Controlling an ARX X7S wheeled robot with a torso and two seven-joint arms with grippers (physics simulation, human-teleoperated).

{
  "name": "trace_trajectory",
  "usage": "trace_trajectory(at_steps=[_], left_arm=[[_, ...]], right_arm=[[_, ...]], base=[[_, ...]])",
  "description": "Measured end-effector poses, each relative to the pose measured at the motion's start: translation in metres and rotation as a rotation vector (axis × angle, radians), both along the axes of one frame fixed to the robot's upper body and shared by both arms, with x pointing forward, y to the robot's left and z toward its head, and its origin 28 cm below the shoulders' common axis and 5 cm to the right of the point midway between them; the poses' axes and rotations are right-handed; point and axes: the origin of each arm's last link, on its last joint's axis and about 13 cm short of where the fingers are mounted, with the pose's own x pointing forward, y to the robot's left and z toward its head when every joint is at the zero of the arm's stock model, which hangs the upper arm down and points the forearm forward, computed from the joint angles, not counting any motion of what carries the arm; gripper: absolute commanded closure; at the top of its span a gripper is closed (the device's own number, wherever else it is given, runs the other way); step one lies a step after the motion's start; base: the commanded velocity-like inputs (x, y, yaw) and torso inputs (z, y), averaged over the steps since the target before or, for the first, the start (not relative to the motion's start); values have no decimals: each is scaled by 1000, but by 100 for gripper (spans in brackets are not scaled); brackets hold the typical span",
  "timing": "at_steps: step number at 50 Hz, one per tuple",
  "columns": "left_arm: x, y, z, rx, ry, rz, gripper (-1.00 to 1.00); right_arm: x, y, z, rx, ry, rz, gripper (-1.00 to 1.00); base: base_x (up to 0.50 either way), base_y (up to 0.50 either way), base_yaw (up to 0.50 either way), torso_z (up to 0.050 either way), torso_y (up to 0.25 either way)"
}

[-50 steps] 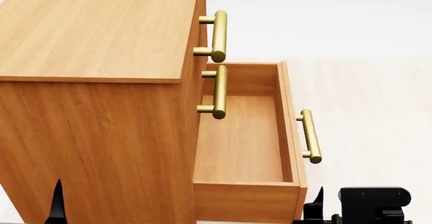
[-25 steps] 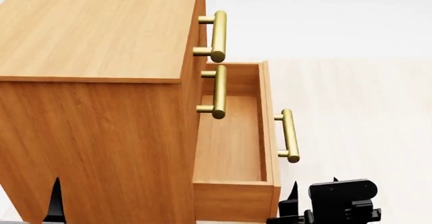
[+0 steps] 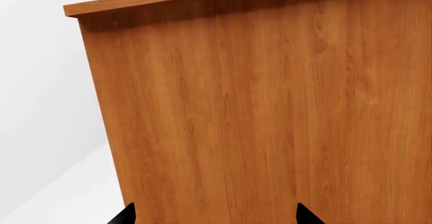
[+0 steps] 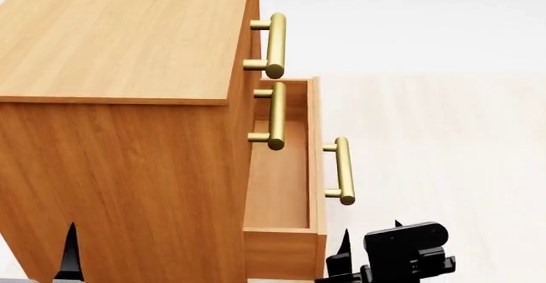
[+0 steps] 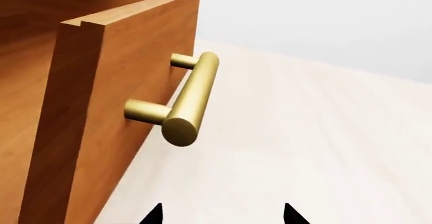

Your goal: Close the bottom drawer of the cabinet.

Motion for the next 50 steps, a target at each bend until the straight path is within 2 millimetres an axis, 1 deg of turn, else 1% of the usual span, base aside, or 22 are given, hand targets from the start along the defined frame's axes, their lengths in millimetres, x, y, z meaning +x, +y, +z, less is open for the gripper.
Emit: trace_trajectory(at_steps=[30,50], left_arm=[[-1,0,-2,-2,3,0,-100],[-1,1,-2,-3,3,2,-100]], right_arm=[[1,33,8,-75,9,184,-100],[-3,51,17,-143,10,314,-100]], base=[[0,0,0,0,0],[0,0,0,0,0]])
